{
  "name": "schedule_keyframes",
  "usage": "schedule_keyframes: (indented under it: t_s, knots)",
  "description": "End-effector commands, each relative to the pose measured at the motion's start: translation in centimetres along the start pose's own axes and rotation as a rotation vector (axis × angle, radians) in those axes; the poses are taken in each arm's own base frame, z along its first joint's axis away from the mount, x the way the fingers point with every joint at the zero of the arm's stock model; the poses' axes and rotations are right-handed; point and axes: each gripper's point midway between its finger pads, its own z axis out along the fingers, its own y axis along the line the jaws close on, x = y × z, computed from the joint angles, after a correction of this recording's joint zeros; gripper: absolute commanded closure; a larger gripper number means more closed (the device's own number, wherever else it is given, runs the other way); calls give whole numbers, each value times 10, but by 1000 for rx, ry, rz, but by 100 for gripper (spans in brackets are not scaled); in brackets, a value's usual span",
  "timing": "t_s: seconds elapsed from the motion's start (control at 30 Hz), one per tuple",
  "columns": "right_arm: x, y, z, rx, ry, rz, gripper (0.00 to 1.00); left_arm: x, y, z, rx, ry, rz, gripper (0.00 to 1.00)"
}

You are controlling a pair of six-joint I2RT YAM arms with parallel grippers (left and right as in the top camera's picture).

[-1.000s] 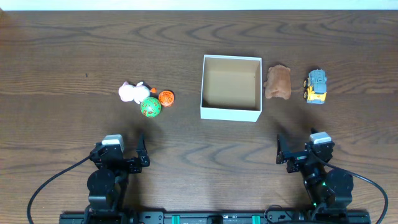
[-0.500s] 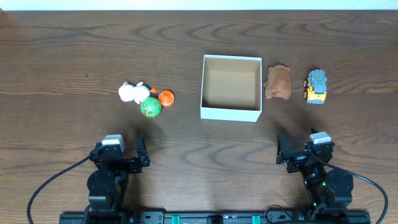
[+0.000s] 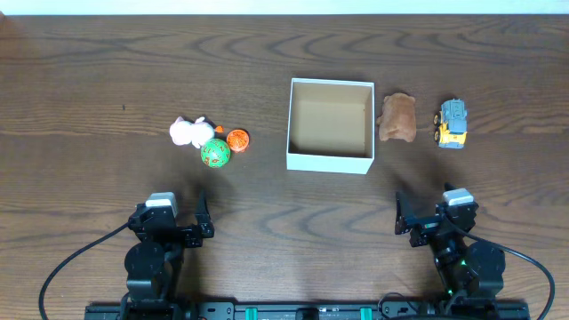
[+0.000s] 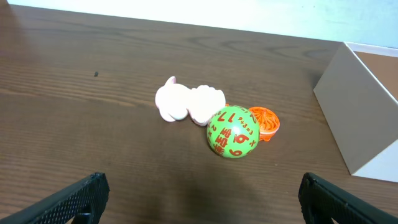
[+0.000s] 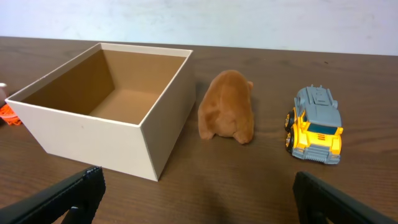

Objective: Pack container

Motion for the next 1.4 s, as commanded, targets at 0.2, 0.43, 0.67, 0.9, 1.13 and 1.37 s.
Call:
schedule_keyframes:
  t_s: [0.2,0.43,0.67,0.9,1.13,1.37]
  knots:
    - [1,-1,0,5,-2,14,1,8,3,3,-14,14,52,2]
    - [0,-2,0,11,-2,4,1,8,3,3,-17,14,61,2]
    - [-2,9,0,-56,-10,62,1,-1,1,3,-5,-23,70,2]
    - [-27,34,-5,-204,-98,73,1,5,-1,4,6,12,6,2]
    - [-55,23,-2,-126,-35,62,1,-19,-4,1,-9,97,-58,2]
    - [-91,5,29,-35,275,49,1,-74,-11,21,-32,225,-54,2]
